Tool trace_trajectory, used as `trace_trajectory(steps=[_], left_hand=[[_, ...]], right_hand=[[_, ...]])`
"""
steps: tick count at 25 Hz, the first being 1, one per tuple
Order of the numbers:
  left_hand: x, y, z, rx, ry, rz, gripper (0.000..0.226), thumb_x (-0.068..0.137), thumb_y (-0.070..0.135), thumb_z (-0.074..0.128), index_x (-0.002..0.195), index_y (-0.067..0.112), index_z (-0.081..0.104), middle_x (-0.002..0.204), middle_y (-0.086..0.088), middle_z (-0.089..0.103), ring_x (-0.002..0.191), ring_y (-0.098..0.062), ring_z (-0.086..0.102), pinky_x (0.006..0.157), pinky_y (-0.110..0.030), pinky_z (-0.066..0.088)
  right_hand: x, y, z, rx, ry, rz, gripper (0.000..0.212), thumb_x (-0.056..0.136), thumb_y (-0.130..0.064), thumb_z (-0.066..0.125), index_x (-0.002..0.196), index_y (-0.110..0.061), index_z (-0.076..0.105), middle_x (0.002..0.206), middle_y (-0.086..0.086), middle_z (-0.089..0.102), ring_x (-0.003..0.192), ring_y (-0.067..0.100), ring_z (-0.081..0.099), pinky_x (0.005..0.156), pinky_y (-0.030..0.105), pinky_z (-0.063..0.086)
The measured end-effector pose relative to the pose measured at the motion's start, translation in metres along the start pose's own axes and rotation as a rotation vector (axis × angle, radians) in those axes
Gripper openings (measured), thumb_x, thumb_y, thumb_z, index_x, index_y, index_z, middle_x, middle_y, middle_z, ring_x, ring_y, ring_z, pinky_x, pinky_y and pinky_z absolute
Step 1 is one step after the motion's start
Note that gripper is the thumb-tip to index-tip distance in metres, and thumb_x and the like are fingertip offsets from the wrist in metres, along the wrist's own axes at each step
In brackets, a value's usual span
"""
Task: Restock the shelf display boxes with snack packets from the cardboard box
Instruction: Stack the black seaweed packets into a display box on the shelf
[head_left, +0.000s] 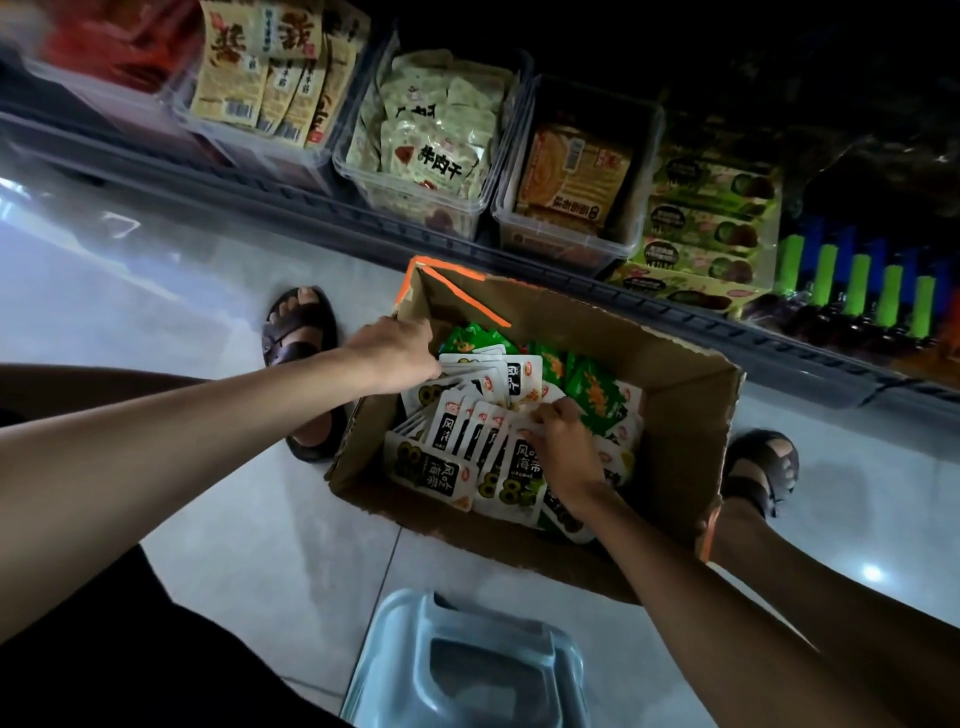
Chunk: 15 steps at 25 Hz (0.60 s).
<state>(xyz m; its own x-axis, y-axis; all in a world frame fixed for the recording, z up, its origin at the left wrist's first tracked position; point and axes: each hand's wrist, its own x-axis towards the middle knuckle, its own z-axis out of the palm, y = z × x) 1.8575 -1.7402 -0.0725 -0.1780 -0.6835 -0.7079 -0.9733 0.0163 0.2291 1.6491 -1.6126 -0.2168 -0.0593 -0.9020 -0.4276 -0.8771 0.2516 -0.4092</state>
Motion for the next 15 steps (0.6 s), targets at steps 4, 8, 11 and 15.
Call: trace_trajectory(steps=[4,8,11,15], left_hand=[[0.0,0.0,0.0,0.003,-0.01,0.001,0.039,0.091,0.031,0.058,0.126,0.013,0.051,0.121,-0.012,0.059,0.105,-0.027,0.058,0.092,-0.04,0.05],[0.003,0.001,0.0,0.014,-0.034,-0.002,0.04,0.092,0.033,0.058,0.127,0.014,0.05,0.122,-0.013,0.058,0.105,-0.027,0.057,0.092,-0.04,0.05],[0.004,0.004,-0.003,0.014,-0.043,-0.029,0.046,0.09,0.034,0.06,0.13,0.014,0.048,0.129,-0.014,0.053,0.113,-0.03,0.054,0.097,-0.041,0.047],[-0.004,0.027,-0.021,-0.032,0.03,0.009,0.048,0.087,0.032,0.064,0.129,0.015,0.049,0.13,-0.015,0.049,0.118,-0.032,0.048,0.097,-0.039,0.044]], right_hand=[[-0.007,0.003,-0.001,0.182,-0.012,0.036,0.034,0.087,-0.007,0.069,0.118,-0.013,0.054,0.114,0.01,0.065,0.1,0.026,0.067,0.078,0.04,0.059],[-0.004,0.009,-0.007,0.222,-0.084,0.093,0.026,0.087,-0.016,0.072,0.113,-0.014,0.071,0.103,0.005,0.073,0.091,0.018,0.068,0.078,0.036,0.056],[-0.007,0.008,-0.027,0.239,-0.106,0.122,0.013,0.089,-0.02,0.07,0.1,-0.018,0.077,0.093,0.0,0.075,0.08,0.01,0.067,0.074,0.032,0.056],[-0.016,-0.005,-0.116,0.176,0.021,0.012,0.012,0.092,-0.024,0.067,0.086,-0.016,0.074,0.082,-0.007,0.071,0.071,0.003,0.064,0.067,0.018,0.05]])
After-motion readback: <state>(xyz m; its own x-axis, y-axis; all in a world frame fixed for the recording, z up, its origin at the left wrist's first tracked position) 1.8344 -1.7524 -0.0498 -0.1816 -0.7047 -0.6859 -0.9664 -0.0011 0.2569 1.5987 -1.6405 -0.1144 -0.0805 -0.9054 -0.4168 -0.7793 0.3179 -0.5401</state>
